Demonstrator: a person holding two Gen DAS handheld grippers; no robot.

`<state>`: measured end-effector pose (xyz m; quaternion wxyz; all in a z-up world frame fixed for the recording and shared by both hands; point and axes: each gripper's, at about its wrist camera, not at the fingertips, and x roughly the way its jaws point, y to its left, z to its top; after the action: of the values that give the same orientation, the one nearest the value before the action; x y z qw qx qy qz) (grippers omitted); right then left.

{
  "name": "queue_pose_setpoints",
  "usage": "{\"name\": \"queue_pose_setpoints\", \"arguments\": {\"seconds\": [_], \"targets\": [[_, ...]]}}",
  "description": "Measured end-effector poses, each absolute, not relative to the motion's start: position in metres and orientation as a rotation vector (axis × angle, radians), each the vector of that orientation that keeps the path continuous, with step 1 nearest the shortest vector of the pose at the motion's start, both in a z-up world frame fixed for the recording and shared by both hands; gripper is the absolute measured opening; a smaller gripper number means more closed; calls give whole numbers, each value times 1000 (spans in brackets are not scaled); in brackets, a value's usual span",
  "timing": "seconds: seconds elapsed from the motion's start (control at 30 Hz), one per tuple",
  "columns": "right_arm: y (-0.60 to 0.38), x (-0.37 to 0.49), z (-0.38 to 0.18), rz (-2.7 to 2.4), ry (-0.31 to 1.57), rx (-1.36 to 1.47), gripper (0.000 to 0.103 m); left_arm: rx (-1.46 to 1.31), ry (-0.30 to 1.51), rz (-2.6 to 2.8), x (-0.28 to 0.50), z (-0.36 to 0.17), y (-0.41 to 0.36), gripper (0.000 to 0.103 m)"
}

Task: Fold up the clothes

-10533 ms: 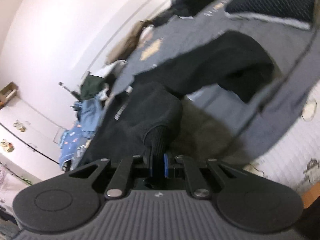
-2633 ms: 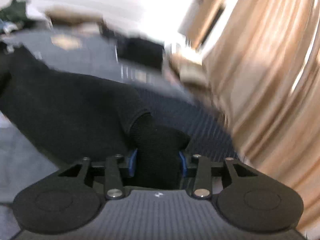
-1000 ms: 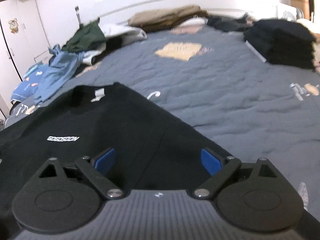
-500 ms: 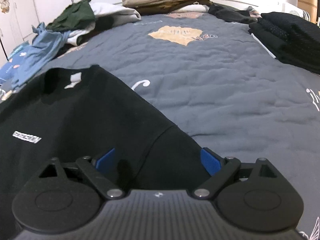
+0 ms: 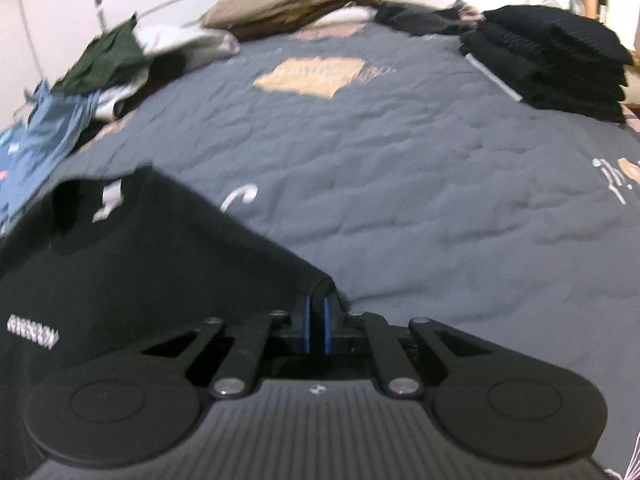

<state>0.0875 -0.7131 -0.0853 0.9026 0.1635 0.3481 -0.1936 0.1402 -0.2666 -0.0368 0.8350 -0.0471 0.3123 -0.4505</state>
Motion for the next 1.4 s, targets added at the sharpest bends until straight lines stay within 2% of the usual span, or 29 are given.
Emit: {"name": "queue_pose_setpoints", "arguments": {"seconds": [0.13,0.2,0.3,0.43,0.63,0.8,0.9,1.17,1.4], "targets": [[-725,86,-74,-425,649,370,6,-112,637,-951,139,-30,-261,71],[-730,92,-80,-416,684,371,6,-111,633,-946,140,-29,-260,71],[-726,101,-92,-414,722,263,10,-107,648,-940,141,-31,-261,71],[-720,94,-79,-417,663,236,19,-94,641,-931,138,-31,-255,71],[-701,54,-33,-387,592,396,44,-90,615,-908,131,-22,-247,71],[-641,-1,-4,-309,509,433,66,-84,586,-848,122,-13,-234,71],[-603,-35,2,-311,451,454,74,-133,589,-800,117,-10,-217,71],[-520,-89,-7,-313,424,435,77,-101,584,-677,101,-13,-164,74],[-481,-82,-25,-228,420,438,77,-259,620,-462,131,-14,-95,74]]}}
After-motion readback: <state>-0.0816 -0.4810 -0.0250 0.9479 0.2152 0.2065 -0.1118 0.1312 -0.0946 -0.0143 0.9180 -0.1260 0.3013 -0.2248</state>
